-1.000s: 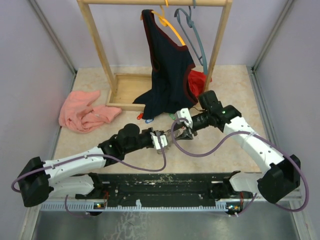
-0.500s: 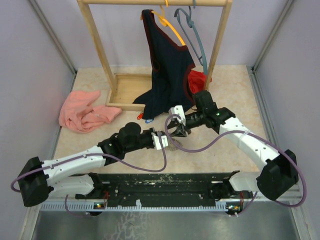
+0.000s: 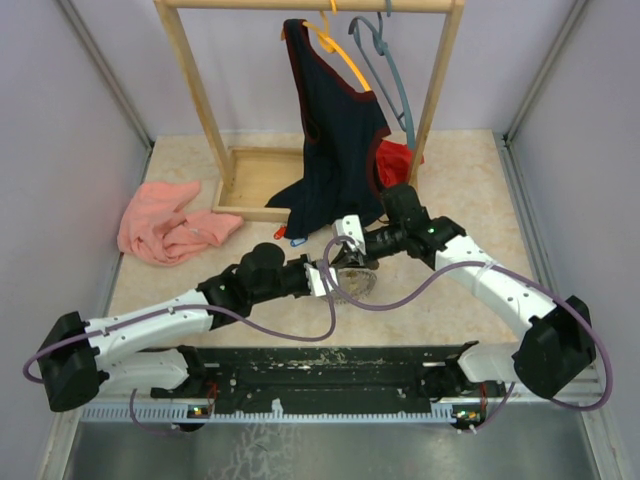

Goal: Remove the keys from the keyring

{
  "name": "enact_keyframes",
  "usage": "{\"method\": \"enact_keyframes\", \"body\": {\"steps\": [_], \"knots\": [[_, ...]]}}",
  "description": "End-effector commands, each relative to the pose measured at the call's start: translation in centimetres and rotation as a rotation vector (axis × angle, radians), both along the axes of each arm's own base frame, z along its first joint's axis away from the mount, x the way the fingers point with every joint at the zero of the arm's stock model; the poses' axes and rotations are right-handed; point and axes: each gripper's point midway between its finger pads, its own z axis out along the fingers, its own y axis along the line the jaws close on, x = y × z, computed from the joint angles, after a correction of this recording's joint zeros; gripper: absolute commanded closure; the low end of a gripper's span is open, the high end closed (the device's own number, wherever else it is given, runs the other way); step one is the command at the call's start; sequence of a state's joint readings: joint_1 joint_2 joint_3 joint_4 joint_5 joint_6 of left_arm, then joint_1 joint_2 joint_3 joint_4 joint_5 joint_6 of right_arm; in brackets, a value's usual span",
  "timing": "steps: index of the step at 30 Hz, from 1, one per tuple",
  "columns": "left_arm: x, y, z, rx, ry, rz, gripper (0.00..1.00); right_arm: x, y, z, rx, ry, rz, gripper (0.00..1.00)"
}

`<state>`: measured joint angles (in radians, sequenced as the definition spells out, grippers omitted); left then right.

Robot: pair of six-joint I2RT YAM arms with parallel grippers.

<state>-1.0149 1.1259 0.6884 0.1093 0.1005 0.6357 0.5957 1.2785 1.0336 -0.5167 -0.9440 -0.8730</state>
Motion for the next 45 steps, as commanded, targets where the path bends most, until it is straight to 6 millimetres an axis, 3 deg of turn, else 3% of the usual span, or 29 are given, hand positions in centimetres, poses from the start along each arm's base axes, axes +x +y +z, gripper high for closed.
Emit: {"method": "enact_keyframes", "body": {"steps": [1,7,12,16,20,27,31,37,45], "knots": [[0.3,-1.0,3.3,-0.076,-0.041,-0.004,1.00,0.2,0.2,1.1,0.009,-0.047,0.002,1.00],[0.6,-0.6,4.2,-0.118,-0.034,0.041,0.98,0.7,0.3,1.6,0.010,-0.036,-0.043,1.00],[0.7,0.2,5.2,-0.197,-0.030,0.090,0.70,1.1,0.6,2.5,0.045,0.017,-0.088,1.00],[0.8,1.6,6.2,-0.289,-0.045,0.147,0.57,1.6,0.8,3.2,0.091,0.093,-0.124,1.00],[0.5,3.1,6.8,-0.400,-0.036,0.183,0.51,2.0,1.1,3.7,0.148,0.170,-0.143,1.00],[0.1,6.6,8.5,-0.777,0.158,0.259,0.40,3.5,1.2,5.3,0.272,0.327,-0.196,1.00],[-0.8,8.0,9.9,-1.000,0.304,0.169,0.33,4.4,0.9,7.3,0.396,0.402,-0.214,1.00],[-1.6,8.0,11.2,-1.156,0.517,-0.012,0.34,4.4,-0.1,10.3,0.596,0.422,-0.200,1.00],[-1.4,5.9,12.7,-1.234,0.650,-0.209,0.53,4.5,-1.7,11.3,0.705,0.434,-0.240,1.00]]}}
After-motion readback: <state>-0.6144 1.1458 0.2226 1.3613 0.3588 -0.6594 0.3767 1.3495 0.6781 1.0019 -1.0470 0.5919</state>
